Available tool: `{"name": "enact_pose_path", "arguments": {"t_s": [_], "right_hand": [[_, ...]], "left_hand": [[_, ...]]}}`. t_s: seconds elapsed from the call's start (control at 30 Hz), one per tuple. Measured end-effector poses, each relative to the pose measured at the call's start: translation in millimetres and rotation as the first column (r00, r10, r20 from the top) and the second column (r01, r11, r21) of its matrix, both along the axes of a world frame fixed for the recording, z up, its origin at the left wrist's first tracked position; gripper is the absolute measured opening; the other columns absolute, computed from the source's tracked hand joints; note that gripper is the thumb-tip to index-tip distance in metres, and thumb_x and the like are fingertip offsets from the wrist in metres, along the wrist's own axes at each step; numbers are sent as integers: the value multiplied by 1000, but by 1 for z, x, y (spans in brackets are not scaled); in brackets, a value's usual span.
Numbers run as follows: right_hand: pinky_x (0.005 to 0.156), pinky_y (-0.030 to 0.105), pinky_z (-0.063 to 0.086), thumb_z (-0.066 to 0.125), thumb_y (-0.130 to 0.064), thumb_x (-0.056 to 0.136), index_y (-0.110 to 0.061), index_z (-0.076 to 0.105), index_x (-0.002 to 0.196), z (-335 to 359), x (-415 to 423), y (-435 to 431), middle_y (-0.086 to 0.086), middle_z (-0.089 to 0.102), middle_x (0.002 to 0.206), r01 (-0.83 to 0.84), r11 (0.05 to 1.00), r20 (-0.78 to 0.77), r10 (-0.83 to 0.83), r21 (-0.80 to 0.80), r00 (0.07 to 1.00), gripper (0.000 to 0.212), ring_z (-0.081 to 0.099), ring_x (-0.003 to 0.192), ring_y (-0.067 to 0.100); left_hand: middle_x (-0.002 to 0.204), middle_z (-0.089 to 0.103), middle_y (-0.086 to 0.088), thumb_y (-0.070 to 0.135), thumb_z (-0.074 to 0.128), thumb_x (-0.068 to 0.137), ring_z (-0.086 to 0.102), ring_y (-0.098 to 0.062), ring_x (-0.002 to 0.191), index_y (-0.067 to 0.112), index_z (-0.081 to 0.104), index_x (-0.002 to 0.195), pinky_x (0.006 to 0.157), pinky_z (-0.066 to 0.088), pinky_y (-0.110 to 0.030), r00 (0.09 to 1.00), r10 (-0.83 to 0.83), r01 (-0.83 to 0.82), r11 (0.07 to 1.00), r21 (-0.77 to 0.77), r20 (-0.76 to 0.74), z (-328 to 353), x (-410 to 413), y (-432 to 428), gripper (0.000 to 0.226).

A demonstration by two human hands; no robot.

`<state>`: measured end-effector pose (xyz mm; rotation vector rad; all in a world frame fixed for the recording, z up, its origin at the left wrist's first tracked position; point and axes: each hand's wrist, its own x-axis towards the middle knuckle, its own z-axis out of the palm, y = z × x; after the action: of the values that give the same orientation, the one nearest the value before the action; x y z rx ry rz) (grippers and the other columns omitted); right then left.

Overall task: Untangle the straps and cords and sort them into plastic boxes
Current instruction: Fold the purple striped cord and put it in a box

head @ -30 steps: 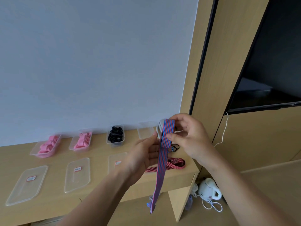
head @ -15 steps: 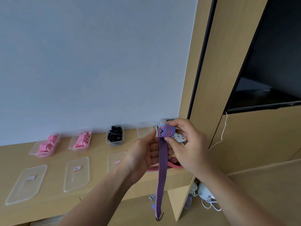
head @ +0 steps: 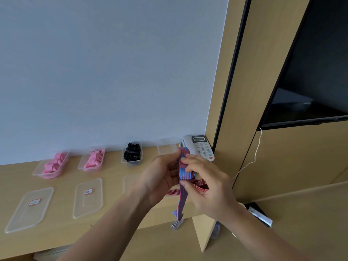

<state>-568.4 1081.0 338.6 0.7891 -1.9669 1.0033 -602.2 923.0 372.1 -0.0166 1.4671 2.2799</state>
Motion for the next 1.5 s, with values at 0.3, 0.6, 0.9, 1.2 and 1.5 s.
{"name": "enact_pose_path", "arguments": {"t_s": [0.3,0.6,0.9,1.2,1.5], "right_hand": [[94,32,53,83,-22,72,-34,68,117,30,-5,4,-16,69,117,-42,982,464,125,-185,877,48,64,114,11],[79,16,52,76,-16,87,-30,70,102,38,-27,14,-8,72,103,-64,984,710,166,-168,684,22,65,104,4],[89,39,54,76,-8,83,-33,65,98,50,-30,16,-2,74,98,23,967,609,141,-254,780,32,70,95,14],[80,31,56,74,-12,80,-29,65,107,51,-24,15,-10,72,101,104,977,426,-14,-189,905,34,68,90,14],[88,28,52,76,-8,80,-19,67,112,37,-8,8,-10,69,107,127,991,78,-122,-52,989,35,66,101,9]], "left_hand": [[103,74,-22,21,56,102,70,-30,90,1,76,107,86,58,-47,997,13,-17,999,-49,-75,-1,1,-5,29],[112,70,-28,13,52,103,64,-40,107,-4,70,121,109,42,-64,992,-66,55,994,-98,-109,0,11,-2,30],[106,70,-20,49,44,104,68,-34,88,0,68,121,82,61,-46,991,-127,129,989,-70,33,-4,20,4,57],[105,75,-20,56,37,105,72,-35,87,4,64,123,89,58,-51,985,-165,169,977,-132,43,-7,21,5,61],[98,71,-19,49,43,105,71,-36,92,6,75,107,89,59,-56,997,-78,79,997,-20,23,7,20,7,54]]}}
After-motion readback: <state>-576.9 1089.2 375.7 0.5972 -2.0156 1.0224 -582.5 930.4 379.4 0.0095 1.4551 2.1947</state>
